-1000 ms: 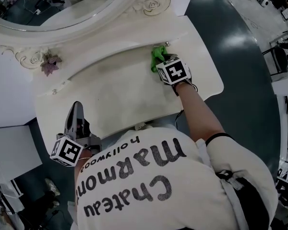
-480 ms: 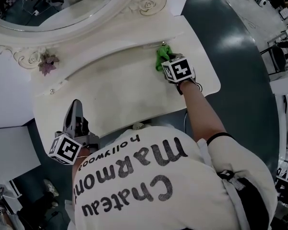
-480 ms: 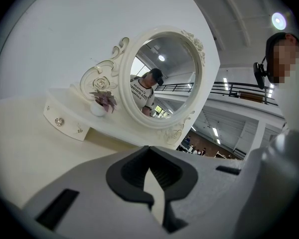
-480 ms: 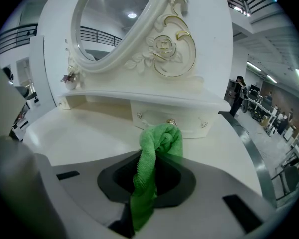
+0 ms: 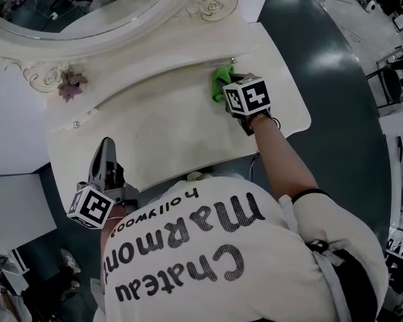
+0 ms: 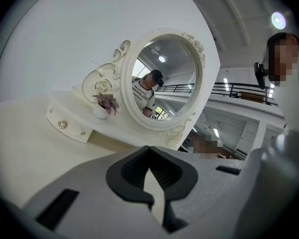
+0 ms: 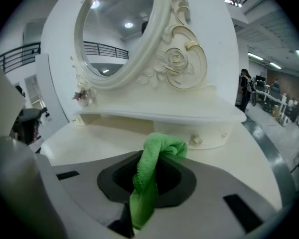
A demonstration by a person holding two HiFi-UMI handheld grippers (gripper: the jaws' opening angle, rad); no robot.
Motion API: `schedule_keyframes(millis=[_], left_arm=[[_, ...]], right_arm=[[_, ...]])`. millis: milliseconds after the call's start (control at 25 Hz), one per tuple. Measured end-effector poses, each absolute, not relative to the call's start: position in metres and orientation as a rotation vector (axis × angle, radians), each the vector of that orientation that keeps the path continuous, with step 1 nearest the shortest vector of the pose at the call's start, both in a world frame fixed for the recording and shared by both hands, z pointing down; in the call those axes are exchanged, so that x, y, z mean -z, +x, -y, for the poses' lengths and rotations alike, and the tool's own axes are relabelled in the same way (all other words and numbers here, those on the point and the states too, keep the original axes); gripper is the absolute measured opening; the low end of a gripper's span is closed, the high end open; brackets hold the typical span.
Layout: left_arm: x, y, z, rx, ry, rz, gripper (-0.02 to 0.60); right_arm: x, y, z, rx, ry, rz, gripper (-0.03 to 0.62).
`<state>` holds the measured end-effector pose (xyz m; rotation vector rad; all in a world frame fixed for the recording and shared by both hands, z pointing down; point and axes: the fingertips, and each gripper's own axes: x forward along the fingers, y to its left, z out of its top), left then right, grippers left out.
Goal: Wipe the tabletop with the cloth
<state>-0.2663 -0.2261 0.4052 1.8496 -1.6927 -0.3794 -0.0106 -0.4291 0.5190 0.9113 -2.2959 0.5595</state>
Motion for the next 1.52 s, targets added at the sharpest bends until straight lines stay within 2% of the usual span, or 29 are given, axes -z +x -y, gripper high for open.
schedule_keyframes(millis=[280, 440, 600, 1520], left_arm=[[-0.406, -0.270, 0.219, 0.403, 1.828, 1.705, 0.008], [-0.406, -0.276, 0.216, 0.413, 1.822, 1.719, 0.008], [-0.410, -0.276, 0.215, 0.421, 1.810, 1.711, 0.008], [-0.418, -0.262, 0.215, 0.412, 1.847, 1.604, 0.008]], right_arm=[[-0.504, -0.082, 0.373, -0.664, 0.676, 2.478, 0.072], [-0.528, -0.096, 0.354, -0.578, 0.566, 2.427, 0.072], [-0.548, -0.090, 0.349, -0.435, 0.570, 2.375, 0.072], [-0.550, -0.012, 0.380, -0.465, 0.890, 2.262, 0.067]])
